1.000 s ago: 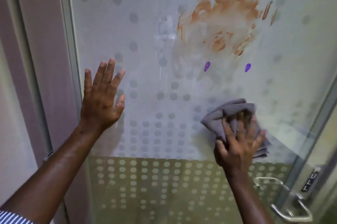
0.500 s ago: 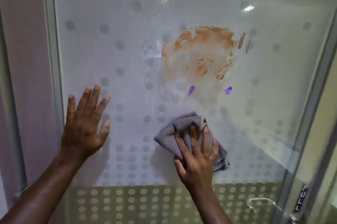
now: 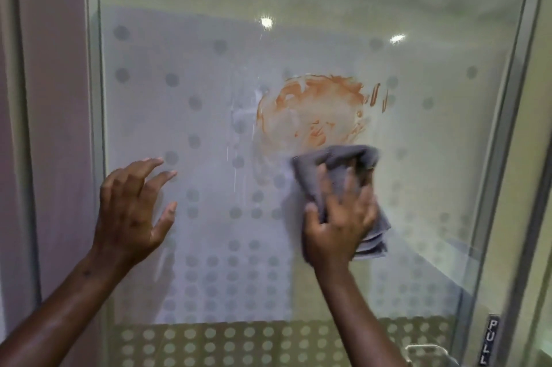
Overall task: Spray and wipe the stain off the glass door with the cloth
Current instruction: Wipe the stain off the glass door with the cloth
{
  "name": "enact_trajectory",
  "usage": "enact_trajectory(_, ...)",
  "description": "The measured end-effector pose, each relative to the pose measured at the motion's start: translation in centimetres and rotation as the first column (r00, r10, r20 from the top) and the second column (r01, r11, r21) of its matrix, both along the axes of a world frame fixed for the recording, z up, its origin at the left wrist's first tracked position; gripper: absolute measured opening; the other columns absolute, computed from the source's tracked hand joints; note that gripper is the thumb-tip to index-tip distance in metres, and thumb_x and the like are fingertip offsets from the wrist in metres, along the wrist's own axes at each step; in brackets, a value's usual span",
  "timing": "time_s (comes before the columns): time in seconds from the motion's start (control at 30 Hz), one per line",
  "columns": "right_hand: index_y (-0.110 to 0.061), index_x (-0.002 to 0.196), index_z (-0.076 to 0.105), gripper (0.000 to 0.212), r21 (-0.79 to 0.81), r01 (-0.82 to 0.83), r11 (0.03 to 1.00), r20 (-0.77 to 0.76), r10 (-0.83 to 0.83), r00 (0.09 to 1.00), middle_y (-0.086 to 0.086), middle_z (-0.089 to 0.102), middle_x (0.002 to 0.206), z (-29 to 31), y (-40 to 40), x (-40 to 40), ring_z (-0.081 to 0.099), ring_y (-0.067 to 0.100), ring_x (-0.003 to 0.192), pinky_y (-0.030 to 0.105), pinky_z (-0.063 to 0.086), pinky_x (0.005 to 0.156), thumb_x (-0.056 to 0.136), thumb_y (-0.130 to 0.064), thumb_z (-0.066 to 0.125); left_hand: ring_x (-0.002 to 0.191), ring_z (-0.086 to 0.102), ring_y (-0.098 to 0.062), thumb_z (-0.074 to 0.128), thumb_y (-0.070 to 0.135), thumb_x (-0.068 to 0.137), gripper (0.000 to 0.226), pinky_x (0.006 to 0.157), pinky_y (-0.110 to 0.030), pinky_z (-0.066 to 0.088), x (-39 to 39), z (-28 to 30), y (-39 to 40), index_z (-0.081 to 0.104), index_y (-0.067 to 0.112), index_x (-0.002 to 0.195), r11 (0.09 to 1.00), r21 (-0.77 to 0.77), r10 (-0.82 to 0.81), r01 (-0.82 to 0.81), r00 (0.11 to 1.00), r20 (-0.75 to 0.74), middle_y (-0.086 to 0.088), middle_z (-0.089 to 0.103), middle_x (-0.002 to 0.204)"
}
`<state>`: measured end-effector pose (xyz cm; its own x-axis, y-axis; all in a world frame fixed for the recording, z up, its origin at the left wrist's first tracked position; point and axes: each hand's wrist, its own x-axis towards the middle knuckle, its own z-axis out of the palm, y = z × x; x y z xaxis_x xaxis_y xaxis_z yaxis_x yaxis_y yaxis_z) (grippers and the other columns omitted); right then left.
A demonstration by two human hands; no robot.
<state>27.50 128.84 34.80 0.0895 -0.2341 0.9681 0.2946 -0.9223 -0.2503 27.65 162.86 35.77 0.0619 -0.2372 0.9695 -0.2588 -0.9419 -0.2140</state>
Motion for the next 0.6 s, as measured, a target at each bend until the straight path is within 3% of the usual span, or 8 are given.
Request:
enact_trajectory(0.1, -0.038, 0.153, 0.046, 0.063, -0.336, 0.007, 0.942, -0.037, -0.02, 0.999, 0.006, 0.032, 0.168, -4.2, 0.3, 0.0, 0.023, 0.046, 0.156, 0.069, 0.023, 0.12, 0.091, -0.04, 0.059, 0.157, 0.026, -0.036, 0.044, 0.041, 0.1, 0.061, 0.124, -0.061, 0.019, 0.4, 1.8, 0.3, 0.044, 0.007, 0.15, 0.998, -0.065, 0.009, -0.008, 1.0, 0.002, -0.02, 0.034, 0.165)
enact_trajectory(0.17, -0.035, 0.153, 0.047, 0.059, -0.366, 0.054, 0.929, -0.029, -0.069, 0.997, 0.0, 0.024, 0.172, -6.2, -1.8, 0.0, 0.025, 0.045, 0.156, 0.069, 0.027, 0.118, 0.094, -0.041, 0.054, 0.162, 0.011, -0.032, 0.043, 0.043, 0.1, 0.072, 0.128, -0.064, 0.01, 0.9, 2.5, 0.6, 0.028, 0.008, 0.161, 0.992, -0.12, 0.038, -0.043, 0.998, -0.046, -0.017, 0.014, 0.173)
enact_trajectory(0.33, -0.028, 0.153, 0.047, 0.065, -0.047, 0.213, 0.976, -0.028, -0.214, 0.976, 0.018, 0.039, 0.164, -3.6, -6.0, 0.0, 0.04, 0.045, 0.147, 0.067, 0.026, 0.119, 0.088, -0.033, 0.055, 0.163, 0.006, -0.03, 0.038, 0.05, 0.1, 0.077, 0.13, -0.06, 0.003, 2.2, 2.4, 1.4, 0.017, 0.014, 0.165, 0.991, -0.096, 0.089, -0.095, 0.994, -0.056, -0.013, 0.005, 0.175)
enact_trajectory(0.43, -0.026, 0.154, 0.049, 0.062, 0.227, 0.122, 0.966, 0.006, -0.127, 0.992, 0.012, 0.036, 0.167, 2.7, -6.7, 0.2, 0.035, 0.039, 0.152, 0.062, 0.022, 0.123, 0.092, -0.033, 0.051, 0.163, 0.007, -0.029, 0.038, 0.05, 0.1, 0.077, 0.13, -0.058, 0.001, 2.3, 2.3, 1.4, 0.017, 0.015, 0.165, 0.99, -0.092, 0.102, -0.107, 0.994, -0.049, -0.012, 0.006, 0.175)
enact_trajectory(0.6, -0.022, 0.155, 0.048, 0.075, 0.465, -0.044, 0.884, 0.112, -0.009, 0.994, 0.004, 0.032, 0.17, 15.0, -8.5, 0.6, 0.031, 0.023, 0.156, 0.034, 0.025, 0.124, 0.091, -0.06, 0.043, 0.162, 0.009, -0.03, 0.036, 0.054, 0.101, 0.077, 0.13, -0.058, 0.003, 2.7, 2.3, 1.5, 0.018, 0.015, 0.165, 0.988, -0.079, 0.129, -0.13, 0.991, -0.022, -0.013, 0.008, 0.175)
